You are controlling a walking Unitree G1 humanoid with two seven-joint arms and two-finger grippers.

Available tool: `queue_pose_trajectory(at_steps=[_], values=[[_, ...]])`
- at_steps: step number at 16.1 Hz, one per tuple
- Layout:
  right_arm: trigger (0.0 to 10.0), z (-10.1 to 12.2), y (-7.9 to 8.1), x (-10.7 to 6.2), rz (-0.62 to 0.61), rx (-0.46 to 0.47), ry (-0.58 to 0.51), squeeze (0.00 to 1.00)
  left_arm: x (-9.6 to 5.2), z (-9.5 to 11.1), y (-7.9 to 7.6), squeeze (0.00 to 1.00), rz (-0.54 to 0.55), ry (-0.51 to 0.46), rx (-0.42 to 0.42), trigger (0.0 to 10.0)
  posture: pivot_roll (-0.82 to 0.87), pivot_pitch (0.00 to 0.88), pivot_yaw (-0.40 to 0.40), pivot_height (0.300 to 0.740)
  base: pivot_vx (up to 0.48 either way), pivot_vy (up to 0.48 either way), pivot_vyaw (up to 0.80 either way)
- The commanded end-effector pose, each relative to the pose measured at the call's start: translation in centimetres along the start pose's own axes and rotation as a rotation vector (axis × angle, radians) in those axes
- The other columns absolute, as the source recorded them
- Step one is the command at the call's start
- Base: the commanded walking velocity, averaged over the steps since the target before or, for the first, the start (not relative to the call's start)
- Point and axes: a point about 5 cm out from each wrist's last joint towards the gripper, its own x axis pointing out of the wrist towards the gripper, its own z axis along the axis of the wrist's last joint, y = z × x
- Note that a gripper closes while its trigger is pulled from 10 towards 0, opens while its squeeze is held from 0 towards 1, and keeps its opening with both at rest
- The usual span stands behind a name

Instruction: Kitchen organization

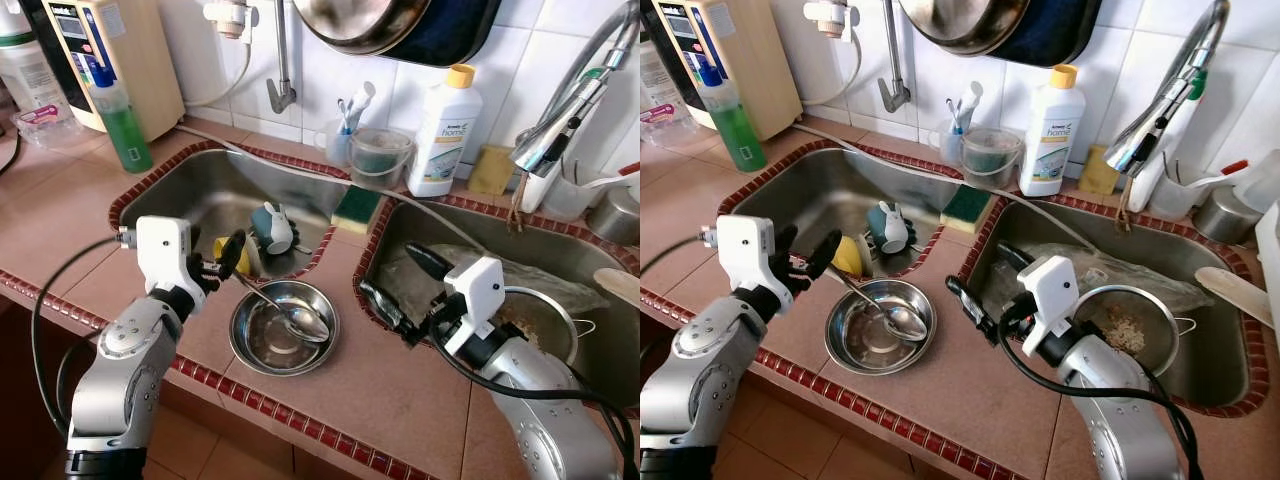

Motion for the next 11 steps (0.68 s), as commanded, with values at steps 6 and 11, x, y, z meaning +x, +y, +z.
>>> queue_pose_trajectory(at_steps=[6, 11], values=[[10.0, 0.9, 1.0, -0.3, 0.08, 0.009, -0.001, 0.0, 0.2, -2.4, -0.5, 0.0, 0.009, 0.128, -0.115, 10.0, -0.18, 0.08, 0.017, 0.74, 0.0, 0.0, 0.0], [10.0, 0.9, 1.3, -0.6, 0.107, 0.022, 0.018, 0.0, 0.3, -2.5, -0.5, 0.0, 0.028, 0.141, -0.145, 10.0, -0.19, 0.086, 0.014, 0.74, 0.0, 0.0, 0.0]])
